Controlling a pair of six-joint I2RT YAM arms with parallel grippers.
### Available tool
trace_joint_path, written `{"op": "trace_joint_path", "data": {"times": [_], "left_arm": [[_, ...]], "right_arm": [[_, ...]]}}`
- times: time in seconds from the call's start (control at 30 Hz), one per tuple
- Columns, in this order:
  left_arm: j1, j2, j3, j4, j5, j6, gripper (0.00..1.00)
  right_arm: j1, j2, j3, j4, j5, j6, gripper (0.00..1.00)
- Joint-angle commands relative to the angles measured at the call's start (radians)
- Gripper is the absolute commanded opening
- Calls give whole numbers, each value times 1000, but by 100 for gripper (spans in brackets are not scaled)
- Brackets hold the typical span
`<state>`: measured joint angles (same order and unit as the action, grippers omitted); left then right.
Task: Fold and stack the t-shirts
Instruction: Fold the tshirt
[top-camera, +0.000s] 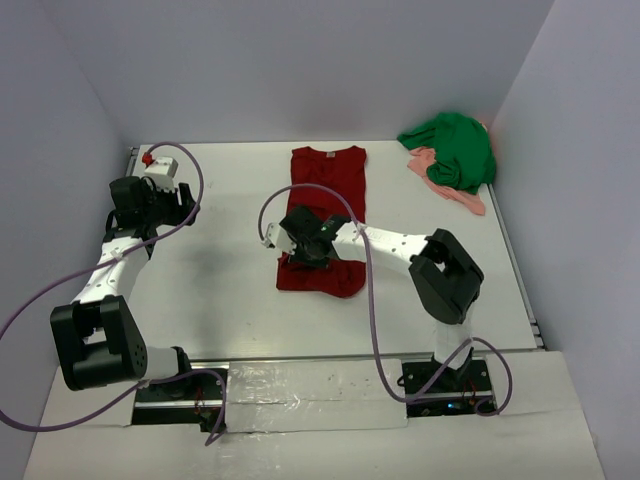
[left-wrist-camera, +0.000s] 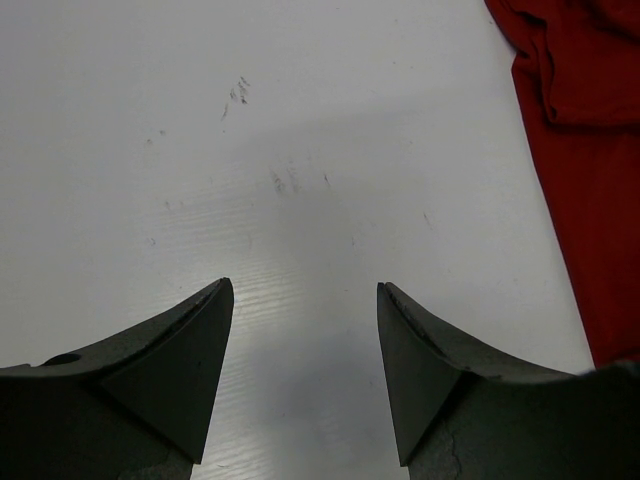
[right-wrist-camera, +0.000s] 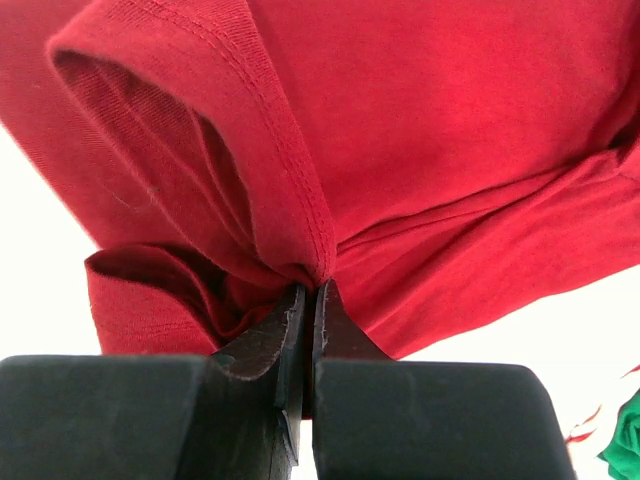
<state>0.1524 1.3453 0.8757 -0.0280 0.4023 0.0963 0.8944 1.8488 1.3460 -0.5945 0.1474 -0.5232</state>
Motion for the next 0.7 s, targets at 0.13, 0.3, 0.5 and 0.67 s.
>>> {"op": "trace_joint_path", "data": {"times": [0.13,0.3,0.5,0.67], "left_arm": [[6,0,16,-4,32,22,68],[7,9,17,-6,32,25,68],[6,12,16,-6,38,26,68],[6,17,13,-7,38,33,68]], "right_arm": [[-87,84,152,56,46,-86,0],[-121,139,245,53,57,-109,0],[-138,188,334,42,76,-136,0],[-166,236,375,48,77,-132,0]]}}
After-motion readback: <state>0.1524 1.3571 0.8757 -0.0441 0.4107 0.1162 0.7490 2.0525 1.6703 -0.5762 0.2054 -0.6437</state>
